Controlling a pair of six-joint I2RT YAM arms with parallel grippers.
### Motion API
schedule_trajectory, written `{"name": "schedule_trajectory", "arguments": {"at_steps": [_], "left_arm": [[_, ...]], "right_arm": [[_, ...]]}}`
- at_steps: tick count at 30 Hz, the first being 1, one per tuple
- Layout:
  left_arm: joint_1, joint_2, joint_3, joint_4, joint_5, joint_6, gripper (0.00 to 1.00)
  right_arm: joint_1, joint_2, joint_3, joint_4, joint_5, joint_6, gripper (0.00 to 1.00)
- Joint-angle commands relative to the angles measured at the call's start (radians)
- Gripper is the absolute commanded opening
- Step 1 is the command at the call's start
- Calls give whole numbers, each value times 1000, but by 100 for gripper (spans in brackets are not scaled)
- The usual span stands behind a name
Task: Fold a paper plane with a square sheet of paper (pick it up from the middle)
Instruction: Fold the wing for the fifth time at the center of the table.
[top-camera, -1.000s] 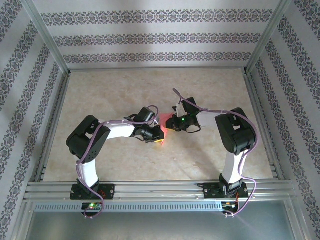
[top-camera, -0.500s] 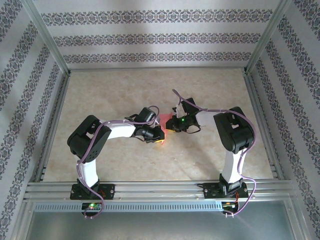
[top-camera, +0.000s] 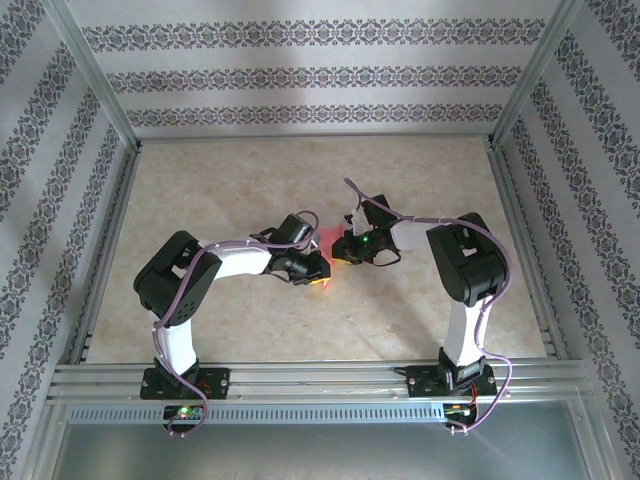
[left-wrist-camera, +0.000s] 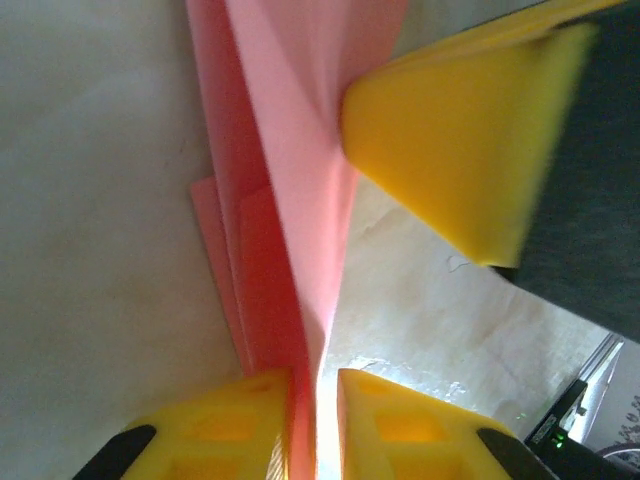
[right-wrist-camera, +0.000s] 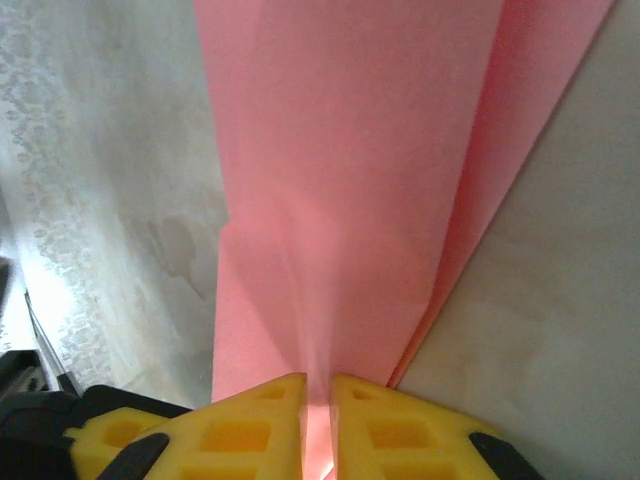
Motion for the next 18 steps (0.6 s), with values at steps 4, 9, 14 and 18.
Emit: {"name": "schedule_trajectory", "arguments": {"at_steps": [4,9,14,18], "left_arm": [[8,-65,-12,-18,-32,-44,19],[9,-42,-3,-26,-18,-43,17],[7,-21,-7,-20,5,-48,15],[3,-10,-6,-12,21,-53,15]], "right_arm": [[19,53,5,-46,55,-3,16],[19,55,6,-47,55,-3,16],[19,53,6,-47,56,-1,16],[19,55,8,-48,58,1,15]]}}
